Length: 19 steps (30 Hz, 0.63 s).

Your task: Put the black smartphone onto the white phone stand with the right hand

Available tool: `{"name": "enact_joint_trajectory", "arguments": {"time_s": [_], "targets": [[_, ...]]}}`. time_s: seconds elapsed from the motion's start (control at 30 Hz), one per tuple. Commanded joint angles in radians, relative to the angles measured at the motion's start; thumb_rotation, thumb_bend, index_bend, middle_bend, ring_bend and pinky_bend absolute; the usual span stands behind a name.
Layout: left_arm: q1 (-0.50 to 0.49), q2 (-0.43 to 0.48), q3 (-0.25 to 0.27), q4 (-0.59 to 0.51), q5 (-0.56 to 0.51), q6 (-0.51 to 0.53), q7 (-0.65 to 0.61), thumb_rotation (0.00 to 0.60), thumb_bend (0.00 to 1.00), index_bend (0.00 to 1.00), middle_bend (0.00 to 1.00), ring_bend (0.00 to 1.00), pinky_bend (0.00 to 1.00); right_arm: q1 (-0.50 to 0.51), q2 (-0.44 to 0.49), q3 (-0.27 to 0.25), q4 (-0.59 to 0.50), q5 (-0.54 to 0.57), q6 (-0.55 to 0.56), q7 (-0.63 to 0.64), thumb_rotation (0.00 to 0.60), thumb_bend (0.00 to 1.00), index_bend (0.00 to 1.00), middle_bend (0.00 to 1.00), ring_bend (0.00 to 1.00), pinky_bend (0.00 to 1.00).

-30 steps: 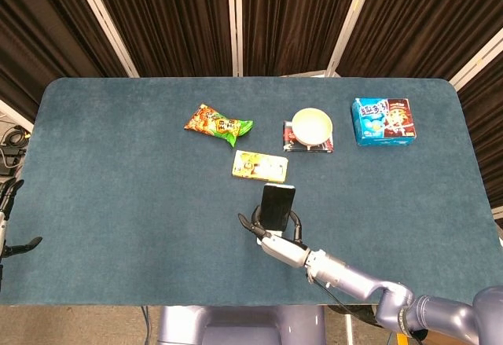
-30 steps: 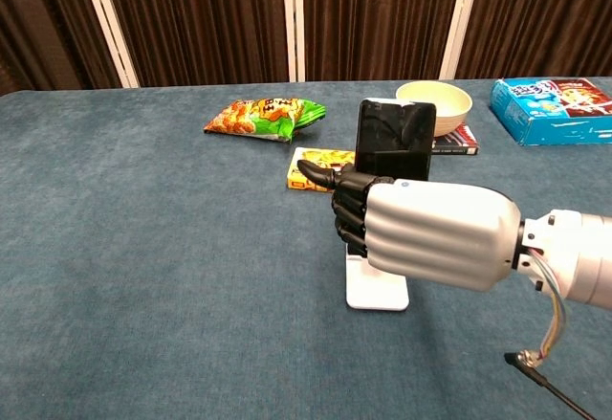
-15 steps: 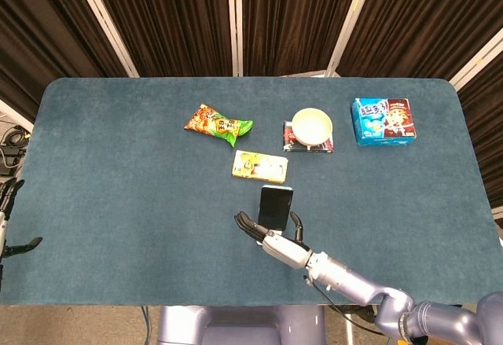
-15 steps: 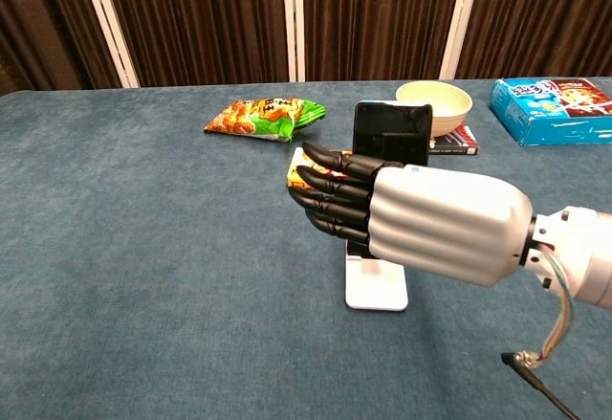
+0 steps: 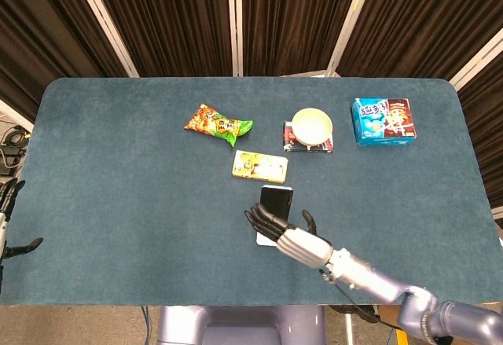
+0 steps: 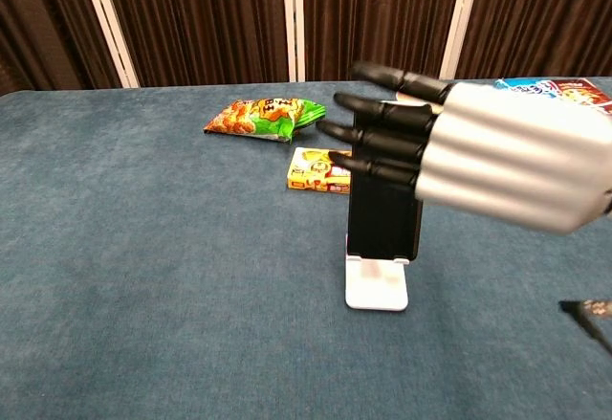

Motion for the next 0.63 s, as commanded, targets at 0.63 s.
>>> {"name": "enact_joint_trajectory", "arguments": {"time_s": [0.63], "targets": [[0.023, 0.017, 0.027, -0.021, 0.077, 0.051, -0.029, 0.6, 0.0, 0.0, 0.0, 0.0, 0.0, -0.318, 0.261, -0.02, -0.218, 0.583, 0.199, 1.008, 0.6, 0.0, 0.0, 0.0, 0.0, 0.0]]}}
